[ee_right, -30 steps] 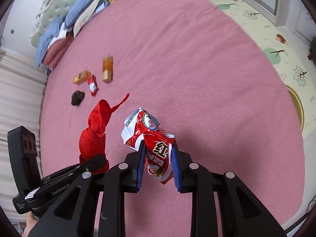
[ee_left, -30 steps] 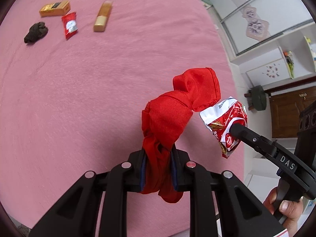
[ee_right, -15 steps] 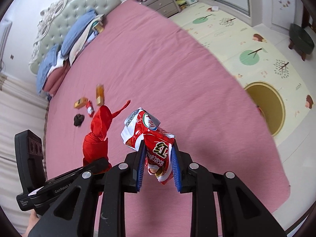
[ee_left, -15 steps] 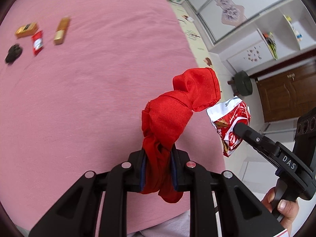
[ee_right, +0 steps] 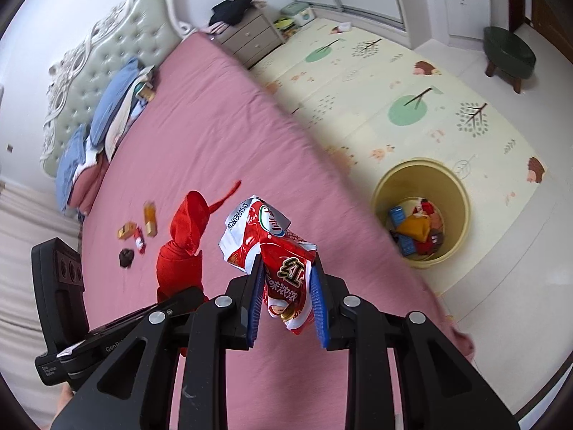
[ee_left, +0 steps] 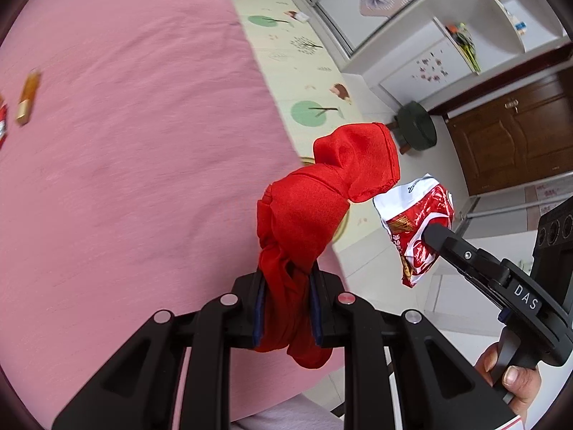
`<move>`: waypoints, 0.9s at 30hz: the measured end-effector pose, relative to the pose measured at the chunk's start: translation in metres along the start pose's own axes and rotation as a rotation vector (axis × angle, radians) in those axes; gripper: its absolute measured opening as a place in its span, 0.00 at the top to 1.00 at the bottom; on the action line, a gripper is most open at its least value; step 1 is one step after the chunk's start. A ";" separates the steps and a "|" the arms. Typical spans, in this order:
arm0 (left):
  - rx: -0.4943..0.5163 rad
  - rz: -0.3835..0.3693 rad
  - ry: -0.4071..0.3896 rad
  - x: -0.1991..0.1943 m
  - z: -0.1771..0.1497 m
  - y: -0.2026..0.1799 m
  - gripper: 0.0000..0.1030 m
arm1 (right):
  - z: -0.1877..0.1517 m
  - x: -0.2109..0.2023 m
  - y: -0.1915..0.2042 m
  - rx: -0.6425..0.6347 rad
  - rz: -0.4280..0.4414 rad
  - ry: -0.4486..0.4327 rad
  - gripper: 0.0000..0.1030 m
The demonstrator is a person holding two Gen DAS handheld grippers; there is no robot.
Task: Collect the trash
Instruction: 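Carry the red sock and snack bag over the yellow bucket with both tools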
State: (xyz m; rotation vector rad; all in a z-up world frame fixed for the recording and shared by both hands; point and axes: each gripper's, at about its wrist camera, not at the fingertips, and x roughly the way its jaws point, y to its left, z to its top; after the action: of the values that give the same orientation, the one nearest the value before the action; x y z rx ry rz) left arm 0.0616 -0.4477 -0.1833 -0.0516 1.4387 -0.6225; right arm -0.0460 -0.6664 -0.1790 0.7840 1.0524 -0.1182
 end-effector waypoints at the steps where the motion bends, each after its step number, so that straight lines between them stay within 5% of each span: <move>1: 0.005 -0.002 0.006 0.006 0.003 -0.009 0.81 | 0.003 -0.002 -0.007 0.006 -0.001 -0.003 0.77; 11: 0.068 0.004 0.067 0.063 0.035 -0.077 0.81 | 0.038 -0.018 -0.082 0.086 -0.013 -0.030 0.77; 27: 0.123 0.057 0.178 0.148 0.077 -0.126 0.81 | 0.070 0.000 -0.155 0.212 -0.023 -0.012 0.76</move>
State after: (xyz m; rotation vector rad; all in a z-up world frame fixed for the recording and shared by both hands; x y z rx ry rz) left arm 0.0877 -0.6426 -0.2547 0.1445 1.5640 -0.6808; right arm -0.0632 -0.8231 -0.2417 0.9611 1.0484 -0.2567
